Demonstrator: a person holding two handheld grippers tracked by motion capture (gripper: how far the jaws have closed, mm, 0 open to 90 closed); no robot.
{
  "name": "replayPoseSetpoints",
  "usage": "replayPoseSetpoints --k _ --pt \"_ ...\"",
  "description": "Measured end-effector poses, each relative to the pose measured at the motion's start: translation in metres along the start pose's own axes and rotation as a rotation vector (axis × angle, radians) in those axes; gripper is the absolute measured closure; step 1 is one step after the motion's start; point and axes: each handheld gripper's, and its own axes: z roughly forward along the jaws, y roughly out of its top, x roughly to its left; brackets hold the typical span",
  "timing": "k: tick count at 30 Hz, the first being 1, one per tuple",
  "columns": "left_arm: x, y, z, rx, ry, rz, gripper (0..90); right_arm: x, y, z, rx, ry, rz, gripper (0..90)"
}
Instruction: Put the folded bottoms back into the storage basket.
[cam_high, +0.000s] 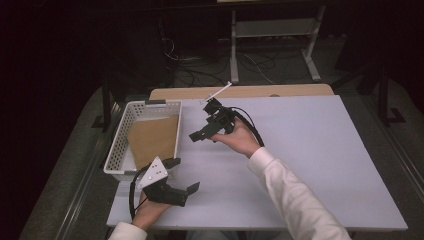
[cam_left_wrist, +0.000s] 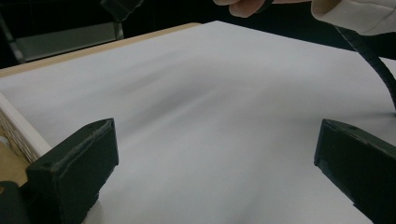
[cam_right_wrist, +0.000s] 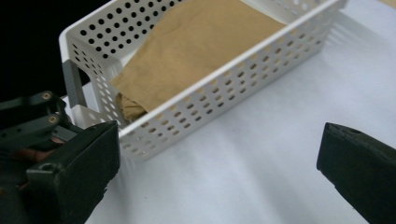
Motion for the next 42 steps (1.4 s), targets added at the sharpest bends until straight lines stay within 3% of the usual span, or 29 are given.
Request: replayPoseSetpoints --k 42 --pt "0.001 -0.001 0.001 0.007 0.006 -0.004 0.1 -0.033 -0.059 -0.071 -0.113 -0.075 0.049 0.0"
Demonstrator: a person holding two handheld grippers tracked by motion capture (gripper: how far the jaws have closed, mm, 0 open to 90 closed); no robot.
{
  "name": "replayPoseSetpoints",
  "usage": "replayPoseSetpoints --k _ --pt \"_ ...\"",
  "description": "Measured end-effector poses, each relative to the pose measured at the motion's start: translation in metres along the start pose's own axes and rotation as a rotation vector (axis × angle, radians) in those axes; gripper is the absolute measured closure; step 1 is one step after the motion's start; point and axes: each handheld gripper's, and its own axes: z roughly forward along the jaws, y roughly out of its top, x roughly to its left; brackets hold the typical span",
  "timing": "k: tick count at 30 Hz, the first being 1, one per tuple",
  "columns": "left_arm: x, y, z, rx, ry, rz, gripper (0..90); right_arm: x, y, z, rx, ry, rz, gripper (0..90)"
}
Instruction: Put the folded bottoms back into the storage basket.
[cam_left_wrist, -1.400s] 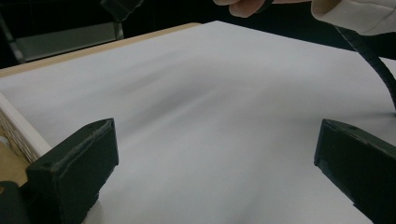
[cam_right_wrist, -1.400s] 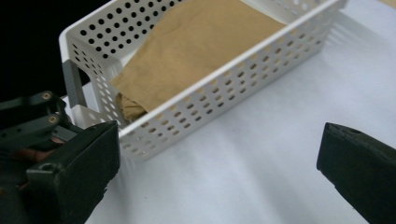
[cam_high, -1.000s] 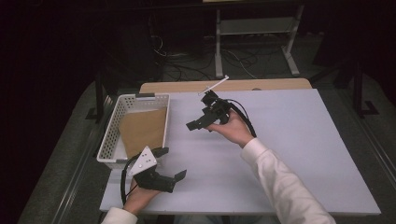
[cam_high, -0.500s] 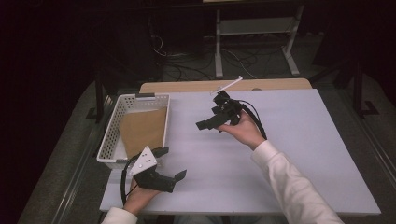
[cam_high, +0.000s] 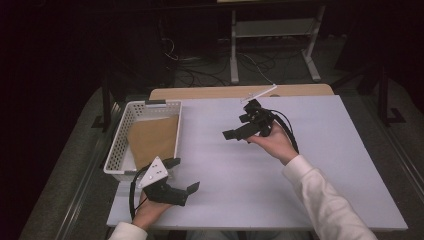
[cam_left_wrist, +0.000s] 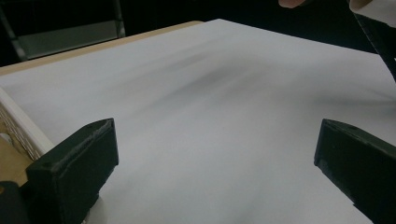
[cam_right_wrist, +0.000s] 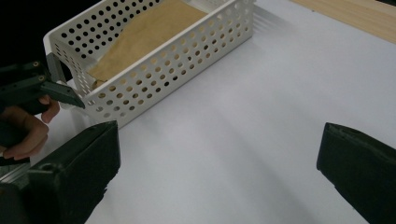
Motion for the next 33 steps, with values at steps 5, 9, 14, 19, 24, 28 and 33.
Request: replayPoseSetpoints --k 5,9,14,19,24,28,33 --pt "0.0 0.0 0.0 -0.001 0.002 0.0 0.1 -0.003 -0.009 -0.006 -0.004 -0.007 0.009 0.0" --pt "0.0 0.0 0.0 -0.001 0.001 -0.001 0.1 -0.006 -0.017 -0.011 -0.01 -0.01 0.015 0.0" --pt "0.0 0.0 0.0 -0.001 0.002 -0.001 0.1 -0.009 -0.026 -0.02 -0.034 -0.015 0.025 0.0" --pt "0.0 0.0 0.0 -0.001 0.001 -0.001 0.1 -0.013 -0.036 -0.027 -0.05 -0.024 0.031 0.0" --pt "0.0 0.0 0.0 -0.002 0.0 -0.002 0.1 -0.016 -0.046 -0.034 -0.071 -0.027 0.05 0.0" --pt "0.0 0.0 0.0 -0.001 0.0 -0.001 0.1 -0.018 -0.052 -0.038 -0.087 -0.031 0.051 0.0" --pt "0.0 0.0 0.0 -0.001 0.001 0.0 0.1 -0.018 -0.059 -0.046 -0.103 -0.035 0.054 0.0"
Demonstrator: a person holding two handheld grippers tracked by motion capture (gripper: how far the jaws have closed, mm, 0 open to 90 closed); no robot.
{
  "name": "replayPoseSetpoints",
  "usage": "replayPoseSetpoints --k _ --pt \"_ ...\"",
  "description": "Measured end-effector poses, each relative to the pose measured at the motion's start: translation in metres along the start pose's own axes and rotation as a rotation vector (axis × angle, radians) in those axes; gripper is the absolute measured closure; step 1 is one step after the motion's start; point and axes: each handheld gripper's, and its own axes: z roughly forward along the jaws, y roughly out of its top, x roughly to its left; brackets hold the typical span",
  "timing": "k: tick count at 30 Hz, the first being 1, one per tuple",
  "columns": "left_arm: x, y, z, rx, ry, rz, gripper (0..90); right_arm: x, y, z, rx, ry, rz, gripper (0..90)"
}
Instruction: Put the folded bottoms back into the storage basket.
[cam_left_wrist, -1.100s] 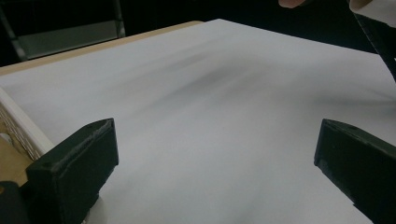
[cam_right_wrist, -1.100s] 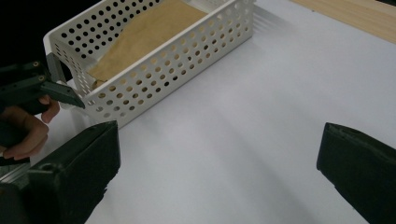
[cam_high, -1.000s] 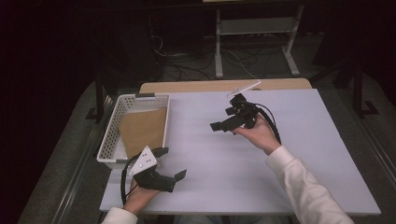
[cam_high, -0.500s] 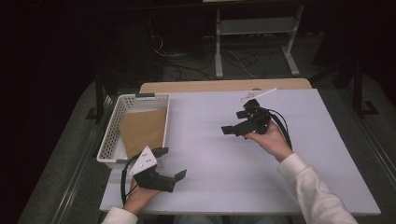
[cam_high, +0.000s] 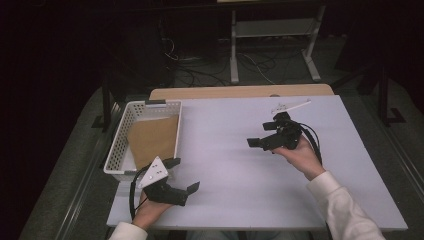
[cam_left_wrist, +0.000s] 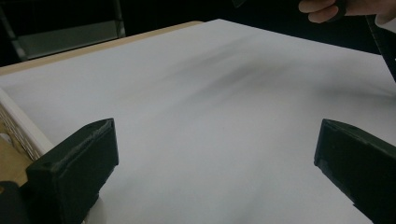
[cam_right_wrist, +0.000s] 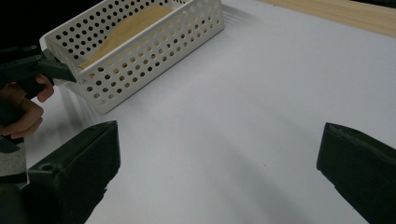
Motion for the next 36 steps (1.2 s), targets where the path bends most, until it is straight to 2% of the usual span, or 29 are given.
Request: replayPoseSetpoints --k 8,23,30,36 --pt "0.0 0.0 0.0 0.0 0.0 0.001 0.1 0.0 -0.013 -0.011 -0.02 -0.017 -0.003 0.0" --pt "0.0 0.0 0.0 0.001 0.001 0.005 0.1 -0.005 -0.05 -0.032 -0.051 -0.07 0.012 0.0" --pt "0.0 0.0 0.0 0.0 0.002 0.003 0.1 -0.006 -0.075 -0.043 -0.091 -0.11 0.02 0.0" --pt "0.0 0.0 0.0 0.0 0.003 0.002 0.1 -0.007 -0.091 -0.051 -0.109 -0.125 0.029 0.0"
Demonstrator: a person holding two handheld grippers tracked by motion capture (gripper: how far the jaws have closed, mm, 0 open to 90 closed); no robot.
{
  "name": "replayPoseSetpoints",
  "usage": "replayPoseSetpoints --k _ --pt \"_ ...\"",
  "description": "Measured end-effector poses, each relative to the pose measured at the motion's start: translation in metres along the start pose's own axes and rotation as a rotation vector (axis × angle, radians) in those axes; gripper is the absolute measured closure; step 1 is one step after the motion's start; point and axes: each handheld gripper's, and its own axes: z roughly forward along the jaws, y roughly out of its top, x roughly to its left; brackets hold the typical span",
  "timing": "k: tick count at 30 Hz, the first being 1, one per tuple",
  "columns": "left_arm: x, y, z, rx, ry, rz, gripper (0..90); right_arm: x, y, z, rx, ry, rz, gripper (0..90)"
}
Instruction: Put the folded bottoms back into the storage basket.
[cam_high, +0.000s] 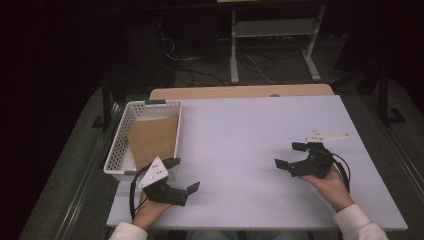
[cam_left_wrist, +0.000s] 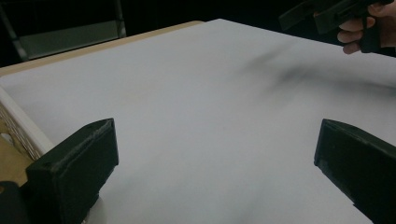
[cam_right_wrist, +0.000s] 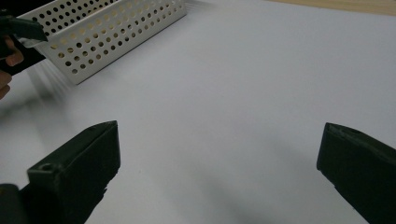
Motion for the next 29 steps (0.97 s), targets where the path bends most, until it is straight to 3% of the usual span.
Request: replayPoseSetpoints --k 8,29 --pt "0.0 0.0 -0.001 -0.001 0.004 -0.001 0.1 -0.003 -0.018 -0.009 -0.007 -0.004 0.009 0.0" --pt "-0.001 0.001 -0.001 -0.005 0.005 0.002 0.1 -0.009 -0.046 -0.024 -0.008 -0.048 -0.036 0.0"
